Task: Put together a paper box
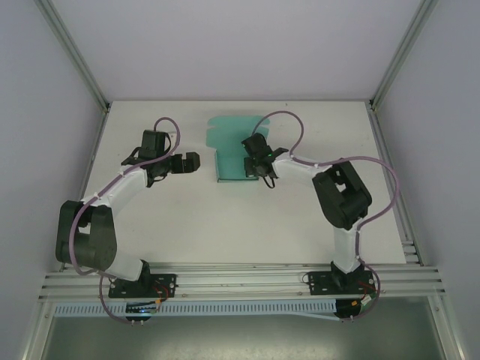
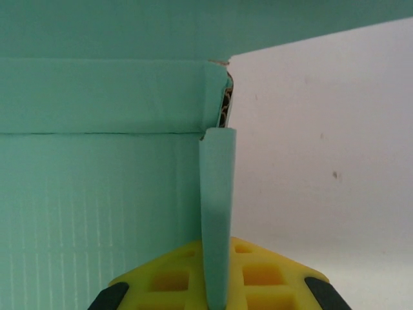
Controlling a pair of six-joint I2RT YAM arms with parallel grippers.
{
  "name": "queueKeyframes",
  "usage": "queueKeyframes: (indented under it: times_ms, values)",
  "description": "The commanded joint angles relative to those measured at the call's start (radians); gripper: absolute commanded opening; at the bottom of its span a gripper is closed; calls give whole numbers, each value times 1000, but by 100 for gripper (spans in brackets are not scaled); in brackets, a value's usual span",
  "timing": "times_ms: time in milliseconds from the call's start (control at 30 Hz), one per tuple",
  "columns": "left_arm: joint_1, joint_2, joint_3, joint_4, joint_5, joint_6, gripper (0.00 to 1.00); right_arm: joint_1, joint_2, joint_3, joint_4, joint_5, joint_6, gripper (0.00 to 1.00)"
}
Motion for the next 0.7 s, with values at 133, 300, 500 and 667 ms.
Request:
queueKeyframes:
  times_ms: [133, 300, 500, 667]
  values:
    - [-1, 3, 9, 8, 36, -5, 99, 54, 72, 71, -127, 173, 33, 14]
    - [-1, 15, 25, 25, 75, -3, 99, 67, 34, 65, -114, 174, 27, 35]
    - [-1, 30, 48, 42, 112, 8, 99, 68, -58, 40, -70, 156, 23, 59]
    - [-1, 46, 67, 58, 143, 22, 99, 38, -98, 10, -33, 131, 23, 63]
